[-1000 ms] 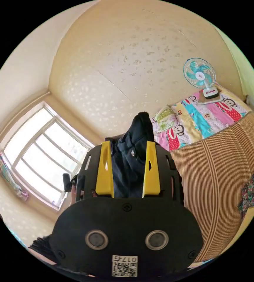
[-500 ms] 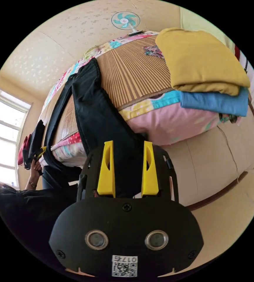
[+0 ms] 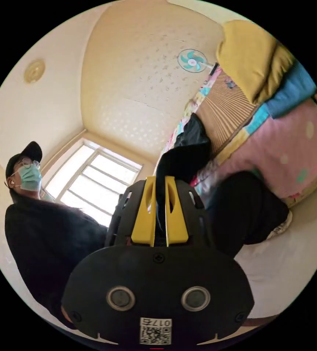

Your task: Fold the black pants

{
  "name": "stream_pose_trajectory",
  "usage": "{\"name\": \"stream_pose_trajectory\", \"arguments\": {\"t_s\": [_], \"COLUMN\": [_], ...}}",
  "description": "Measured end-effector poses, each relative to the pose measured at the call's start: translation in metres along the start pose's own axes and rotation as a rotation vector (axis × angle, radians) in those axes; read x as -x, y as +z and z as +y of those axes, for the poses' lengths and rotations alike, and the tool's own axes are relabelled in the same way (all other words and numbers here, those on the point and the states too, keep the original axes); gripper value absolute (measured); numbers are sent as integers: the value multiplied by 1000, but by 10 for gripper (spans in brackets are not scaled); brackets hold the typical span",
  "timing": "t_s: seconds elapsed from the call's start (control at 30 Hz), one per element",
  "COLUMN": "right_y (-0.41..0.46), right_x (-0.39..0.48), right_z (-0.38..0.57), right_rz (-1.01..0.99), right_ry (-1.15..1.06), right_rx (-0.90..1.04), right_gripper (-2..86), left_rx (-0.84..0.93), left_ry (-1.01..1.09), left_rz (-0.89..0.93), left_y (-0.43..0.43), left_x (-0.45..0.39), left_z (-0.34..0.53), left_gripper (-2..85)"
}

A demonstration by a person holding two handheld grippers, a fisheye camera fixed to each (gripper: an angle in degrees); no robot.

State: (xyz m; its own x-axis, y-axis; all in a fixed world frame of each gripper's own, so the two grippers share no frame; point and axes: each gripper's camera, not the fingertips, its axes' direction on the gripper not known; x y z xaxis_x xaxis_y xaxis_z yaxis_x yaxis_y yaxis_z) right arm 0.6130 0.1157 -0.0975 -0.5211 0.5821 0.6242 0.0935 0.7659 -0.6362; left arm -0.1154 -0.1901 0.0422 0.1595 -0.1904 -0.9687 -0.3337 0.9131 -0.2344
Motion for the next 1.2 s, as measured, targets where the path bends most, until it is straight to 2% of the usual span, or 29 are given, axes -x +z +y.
{"name": "stream_pose_trajectory", "arguments": {"t_s": [0.13,0.2,0.3,0.37,0.4,0.43,0.5,0.57,0.67,0.8,0.9,1.0,1.03,1.07,1.1,1.17,1.2], "right_y": [81,152,239,266,275,278,276,262,249,293,341,406,420,448,472,518,563], "right_x": [65,85,65,52,42,35,14,-4,-54,-141,-208,-266,-270,-270,-248,-189,-153], "right_z": [-19,-8,33,62,76,81,83,64,-14,-157,-223,-256,-261,-270,-278,-283,-281], "right_rz": [-100,-125,-176,-250,-288,-300,-322,-307,-85,168,288,414,473,643,795,909,897], "right_ry": [-220,-291,-195,-160,-125,-103,-56,-47,18,162,271,356,352,337,279,88,-38], "right_rx": [290,493,728,777,806,831,937,960,884,648,440,410,424,439,366,241,256], "right_gripper": [34,38,51,59,63,66,73,73,104,177,173,124,103,72,52,45,45], "left_rx": [-5,31,163,341,357,324,260,182,156,122,114,65,20,-22,-44,-137,-159], "left_ry": [23,-24,-56,-122,-154,-199,-200,-197,-181,-169,-164,-124,-123,-144,-161,-183,-177], "left_rz": [166,170,83,104,91,56,46,19,12,5,31,61,106,162,193,265,265], "left_y": [-6,-2,20,52,55,47,27,-3,-28,-43,-46,-60,-67,-74,-79,-105,-114], "left_x": [-43,-39,-12,25,34,47,53,53,50,47,43,36,40,48,53,64,65], "left_z": [-37,-54,-74,-67,-61,-48,-30,-16,-15,-23,-32,-38,-37,-33,-31,-22,-20], "left_gripper": [143,175,193,136,110,58,50,46,47,46,45,43,43,40,39,36,35]}}
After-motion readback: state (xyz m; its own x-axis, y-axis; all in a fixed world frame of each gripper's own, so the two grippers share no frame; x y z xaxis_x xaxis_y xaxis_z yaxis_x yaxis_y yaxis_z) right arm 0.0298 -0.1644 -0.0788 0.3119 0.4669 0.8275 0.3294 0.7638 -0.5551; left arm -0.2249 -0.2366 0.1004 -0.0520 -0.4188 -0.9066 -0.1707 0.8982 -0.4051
